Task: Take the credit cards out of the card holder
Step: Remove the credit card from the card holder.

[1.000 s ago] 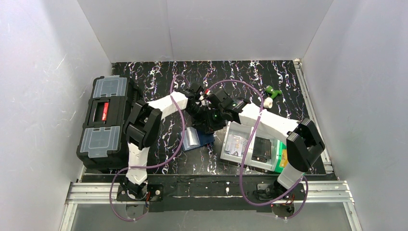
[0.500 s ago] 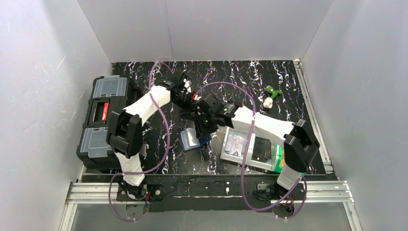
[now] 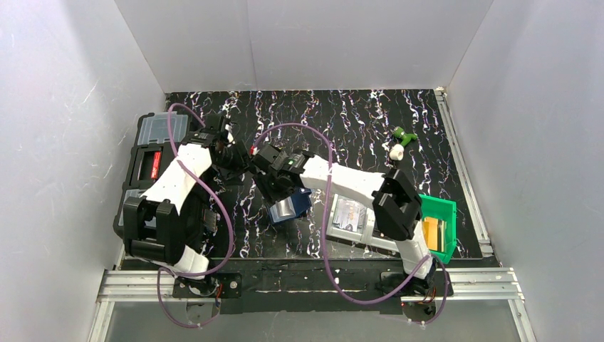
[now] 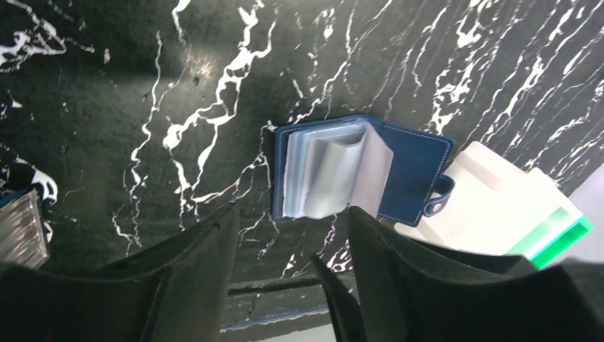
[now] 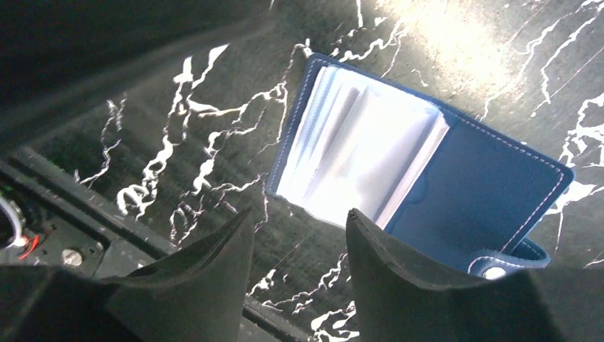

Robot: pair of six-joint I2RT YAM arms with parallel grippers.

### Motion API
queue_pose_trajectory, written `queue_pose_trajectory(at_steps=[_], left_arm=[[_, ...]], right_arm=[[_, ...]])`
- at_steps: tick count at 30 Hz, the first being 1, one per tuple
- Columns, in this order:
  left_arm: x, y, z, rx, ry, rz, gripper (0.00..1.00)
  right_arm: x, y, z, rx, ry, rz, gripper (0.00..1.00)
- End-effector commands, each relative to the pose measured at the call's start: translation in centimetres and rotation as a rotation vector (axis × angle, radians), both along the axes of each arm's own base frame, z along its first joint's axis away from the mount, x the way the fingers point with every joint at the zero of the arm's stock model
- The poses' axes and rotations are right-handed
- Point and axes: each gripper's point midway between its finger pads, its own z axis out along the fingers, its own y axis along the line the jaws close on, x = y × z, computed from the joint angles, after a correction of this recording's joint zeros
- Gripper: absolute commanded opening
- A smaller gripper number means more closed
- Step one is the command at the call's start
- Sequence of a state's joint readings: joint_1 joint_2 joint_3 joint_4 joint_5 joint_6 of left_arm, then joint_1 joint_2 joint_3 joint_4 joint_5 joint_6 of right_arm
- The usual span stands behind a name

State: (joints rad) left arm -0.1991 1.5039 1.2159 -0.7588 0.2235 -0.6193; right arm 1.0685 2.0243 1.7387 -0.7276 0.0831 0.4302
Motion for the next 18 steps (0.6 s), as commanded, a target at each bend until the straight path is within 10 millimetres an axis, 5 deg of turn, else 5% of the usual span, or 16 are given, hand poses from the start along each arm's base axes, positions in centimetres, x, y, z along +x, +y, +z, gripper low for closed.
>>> queue_pose_trajectory(at_steps=[1,14,18], left_arm=[[-0.9,0.7,0.9,-0.01,-0.023,0.023,0.57],[-1.7,0.8,-0.2,-0.026,0.002,0.045,0.57],[-2.0,0.5,-0.6,-0.044,0.01,0.037,0.55]], right_arm=[[1.1,-1.4,-1.2,-0.119,-0.018,-0.034,0.59],[1.0,-1.8,-5.0,-0.162,0.029,-0.082,0.61],[1.0,-1.9,-5.4,-0.147,0.052,-0.093,0.5]])
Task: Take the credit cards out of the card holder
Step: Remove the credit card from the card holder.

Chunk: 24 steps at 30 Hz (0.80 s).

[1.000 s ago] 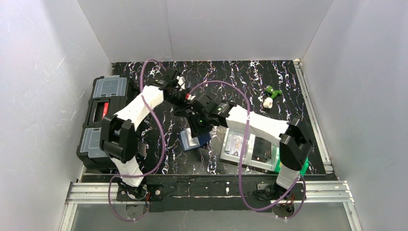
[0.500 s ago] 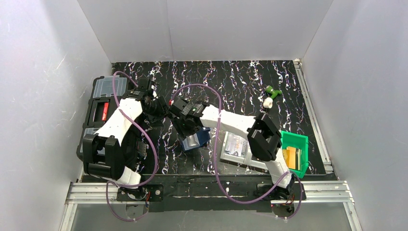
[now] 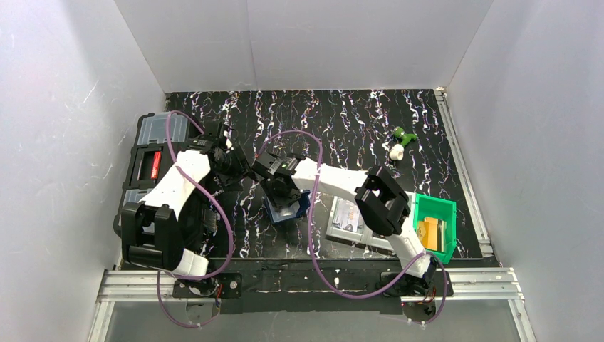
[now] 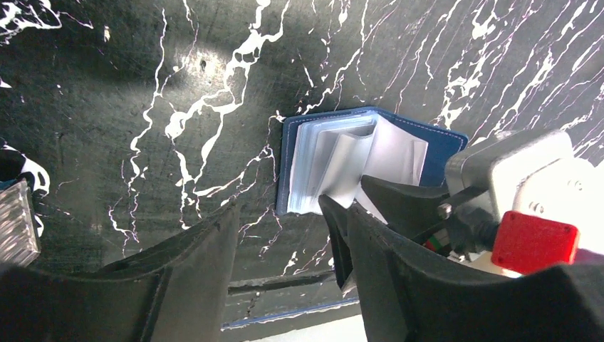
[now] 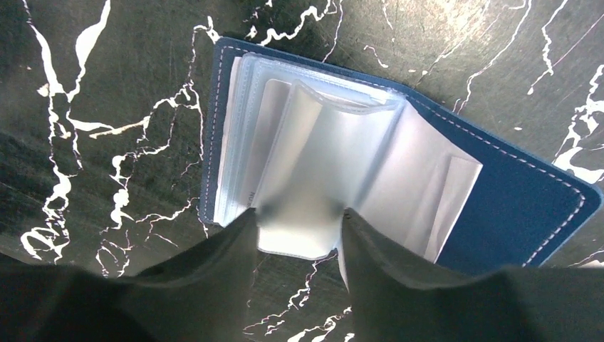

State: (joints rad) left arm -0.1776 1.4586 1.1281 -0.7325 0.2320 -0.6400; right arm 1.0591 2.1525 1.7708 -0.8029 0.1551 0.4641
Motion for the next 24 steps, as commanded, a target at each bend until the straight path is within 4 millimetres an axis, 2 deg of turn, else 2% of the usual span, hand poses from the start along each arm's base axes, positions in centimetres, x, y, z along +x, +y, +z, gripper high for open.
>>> queue_pose_trajectory(at_steps=[1,9,13,19,24], left_arm=[[-0.7,-0.3,0.4,-0.038,-0.01,-0.006,0.55],[-2.6,-0.7,-1.4,-0.071,0.034,-0.029,0.5],[-3.7,-1.1,-1.9,-0.076,0.044,-0.046,0.47],[-5.2,-1.1,-2.9,-0.051,0.06,-0.036,0.39],[-5.9,-1.5,-4.1,-0.029,0.075,-0.033,0.29]], right_arm=[[0.2,0.1,-0.2,0.041,0.025,-0.031,0.46],[0.5,-0.1,0.1,0.151,0.099,-0.07,0.15],[-0.6,1.7,1.9,0.283,0.156,-0.006,0.02],[-2.2,4.6,4.5,0.473,0.223,0.109,0.01],[-2.3,4.6,4.2,0.486,0.255,0.099,0.01]])
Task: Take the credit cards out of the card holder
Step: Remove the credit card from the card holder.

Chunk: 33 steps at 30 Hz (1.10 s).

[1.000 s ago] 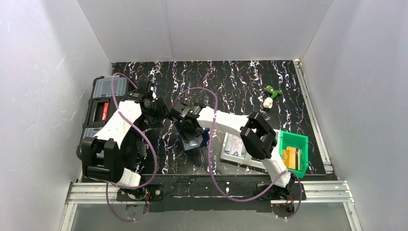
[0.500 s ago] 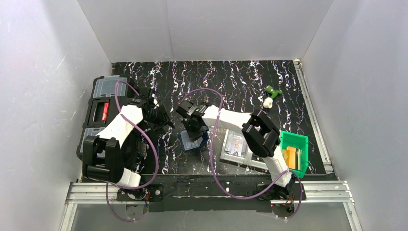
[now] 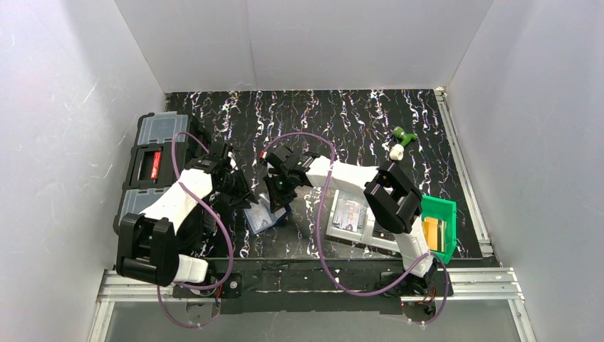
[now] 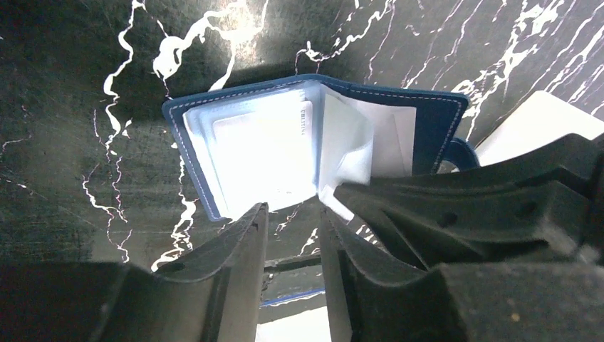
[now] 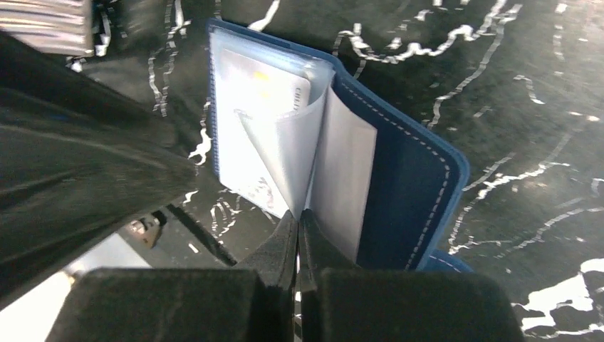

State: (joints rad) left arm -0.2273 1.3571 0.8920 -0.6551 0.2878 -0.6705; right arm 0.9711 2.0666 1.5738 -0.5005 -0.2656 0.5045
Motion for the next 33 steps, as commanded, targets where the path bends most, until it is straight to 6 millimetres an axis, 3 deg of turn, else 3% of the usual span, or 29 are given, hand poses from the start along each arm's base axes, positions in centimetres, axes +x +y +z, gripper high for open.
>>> queue_pose_trajectory(at_steps=[1,8,13,24,29,33], left_arm=[[-0.6,-0.3,-0.8,0.024,0.005,0.002,0.28],[-0.3,-2.2,-2.4,0.065,0.022,-0.046,0.2],[0.1,-3.4,-3.5,0.085,0.048,-0.066,0.19],[1.4,-6.0,-2.8,0.048,0.027,-0.114,0.2],[2.1,-7.2,-2.7,0.032,0.024,-0.138,0.2],[2.6,-8.2,-3.1,0.012,0.039,-0.163,0.2]], right_arm=[[-0.4,1.3,2.9,0.125,0.016,0.029,0.01],[-0.3,0.2,1.6,0.119,0.077,-0.02,0.02],[-0.1,-0.5,1.3,0.104,0.079,-0.048,0.14],[0.9,-2.3,4.8,0.12,-0.019,-0.092,0.43],[0.9,-3.3,6.1,0.124,-0.056,-0.108,0.43],[0.3,-3.8,5.8,0.132,-0.041,-0.108,0.37]])
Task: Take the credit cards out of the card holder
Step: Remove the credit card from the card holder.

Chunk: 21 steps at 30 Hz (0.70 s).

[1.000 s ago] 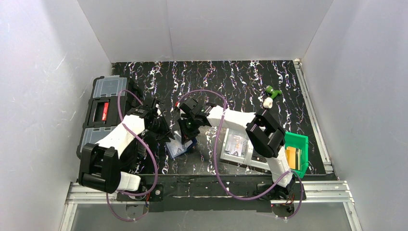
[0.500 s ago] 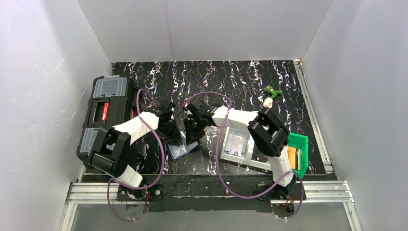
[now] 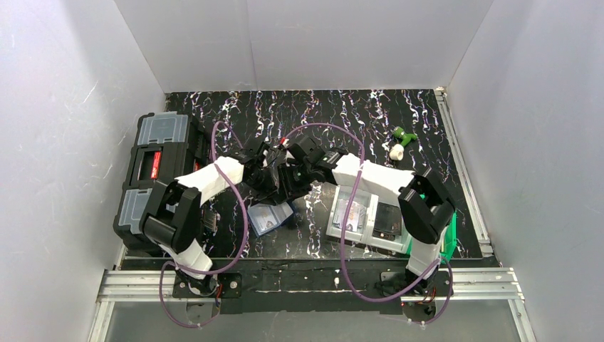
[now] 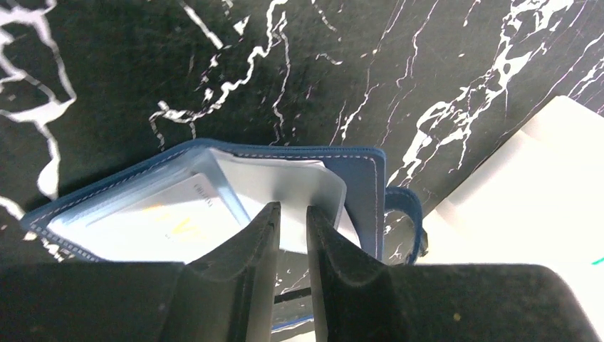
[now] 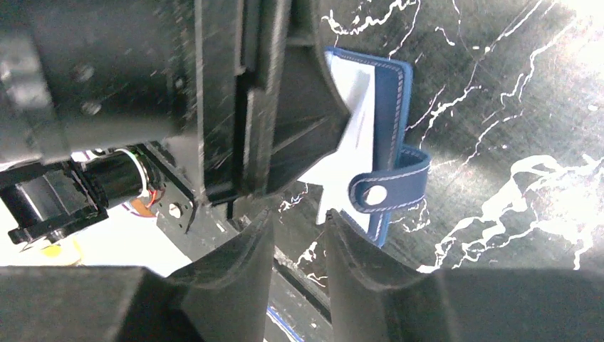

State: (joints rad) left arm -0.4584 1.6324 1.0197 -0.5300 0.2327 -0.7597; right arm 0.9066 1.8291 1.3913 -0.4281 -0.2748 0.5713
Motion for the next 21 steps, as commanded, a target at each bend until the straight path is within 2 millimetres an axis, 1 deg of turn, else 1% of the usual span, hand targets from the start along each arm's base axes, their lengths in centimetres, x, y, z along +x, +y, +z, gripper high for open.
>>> queue_pose_trajectory(at_steps=[1,6,9,12,17,21], left_arm=[[0.7,-1.4,0.1,-0.034,0.013,-0.037,0.2],[1.0,-2.2,-0.9,-0.049,0.056,-0.07,0.2],[1.0,-2.4,-1.1,-0.053,0.07,-0.076,0.21],[1.0,-2.4,-0.9,-0.054,0.069,-0.084,0.22],[0.9,-1.6,-0.6,-0.018,0.061,-0.098,0.23],[1.2,-1.2,-0.1,-0.002,0.042,-0.106,0.25]], right_arm=[[-0.7,-0.4,0.5,0.027,-0.001,0.005,0.35],[-1.4,0.3,-0.5,0.059,0.048,0.017,0.26],[-1.5,0.8,-1.4,0.069,0.079,0.02,0.21],[-1.5,1.1,-2.5,0.064,0.1,0.01,0.17],[-0.7,1.2,-3.6,0.074,0.098,-0.04,0.12],[-0.2,0.7,-4.5,0.066,0.083,-0.082,0.11]])
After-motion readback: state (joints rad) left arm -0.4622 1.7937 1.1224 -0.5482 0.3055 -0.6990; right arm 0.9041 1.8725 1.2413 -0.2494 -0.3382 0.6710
